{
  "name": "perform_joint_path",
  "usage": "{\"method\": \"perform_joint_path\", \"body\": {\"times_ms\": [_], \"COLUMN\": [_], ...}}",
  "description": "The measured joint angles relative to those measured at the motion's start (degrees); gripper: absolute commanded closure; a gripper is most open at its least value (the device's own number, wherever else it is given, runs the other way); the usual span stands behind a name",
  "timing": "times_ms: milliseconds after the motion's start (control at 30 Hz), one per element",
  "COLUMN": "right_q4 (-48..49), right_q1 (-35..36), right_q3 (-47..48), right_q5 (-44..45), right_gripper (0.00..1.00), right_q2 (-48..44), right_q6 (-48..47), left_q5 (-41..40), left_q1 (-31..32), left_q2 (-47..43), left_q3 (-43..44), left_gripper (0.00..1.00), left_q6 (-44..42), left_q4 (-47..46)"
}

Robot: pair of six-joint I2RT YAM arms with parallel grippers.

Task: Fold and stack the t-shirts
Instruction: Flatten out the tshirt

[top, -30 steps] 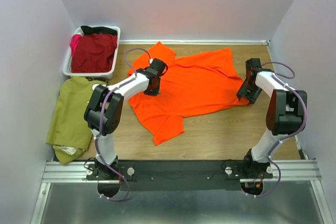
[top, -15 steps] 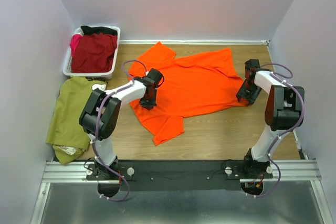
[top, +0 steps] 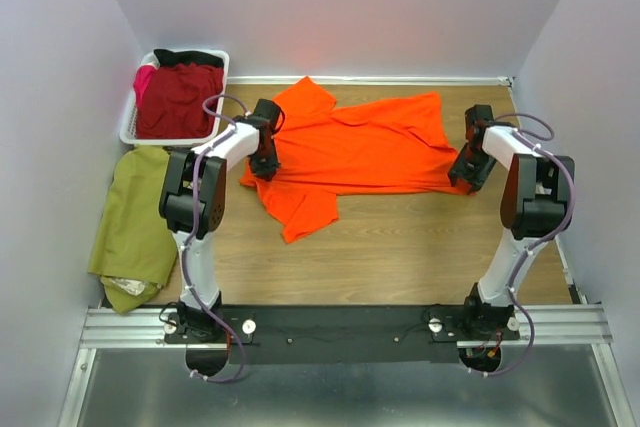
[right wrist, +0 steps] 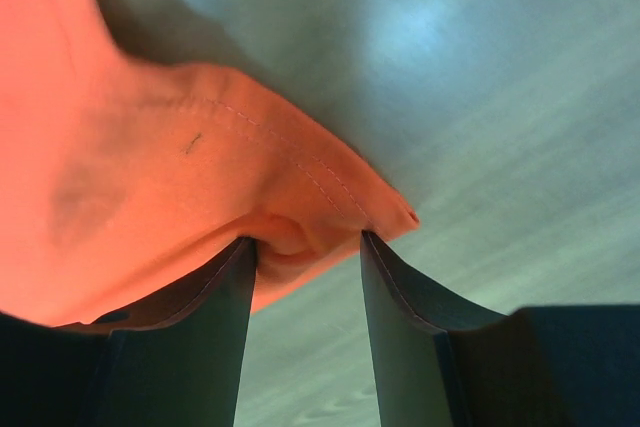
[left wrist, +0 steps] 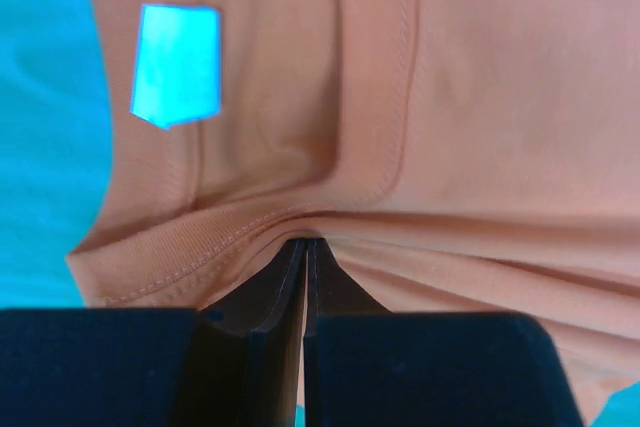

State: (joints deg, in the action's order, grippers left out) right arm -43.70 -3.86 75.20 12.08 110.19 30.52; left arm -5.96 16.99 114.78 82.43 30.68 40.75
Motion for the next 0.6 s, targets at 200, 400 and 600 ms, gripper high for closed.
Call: {"method": "perform_joint_path", "body": {"times_ms": [200,400,600], "right_q4": [0.2,0.6,0.8], "right_q1": [0.0,0.0,0.0], "right_q3": [7.3,12.3,13.8], "right_q5": [-2.5,-2.8,-2.8], "right_gripper": [0.47,0.50,0.50], "right_q2": [5.3,8.8,9.7], "right_q6": [0.1,0.0,-0.1], "left_q5": [0.7,0.7,0.4], "left_q1": [-2.9,-3.2,-3.2], "left_q2": [9.5,20.6,24.9], "left_q3": [14.7,32.5,39.7], "left_gripper": [0.87,0.89,0.87], "left_q6": [-0.8,-3.5,-6.0], "left_q4": [1.2,1.7,1.8]}}
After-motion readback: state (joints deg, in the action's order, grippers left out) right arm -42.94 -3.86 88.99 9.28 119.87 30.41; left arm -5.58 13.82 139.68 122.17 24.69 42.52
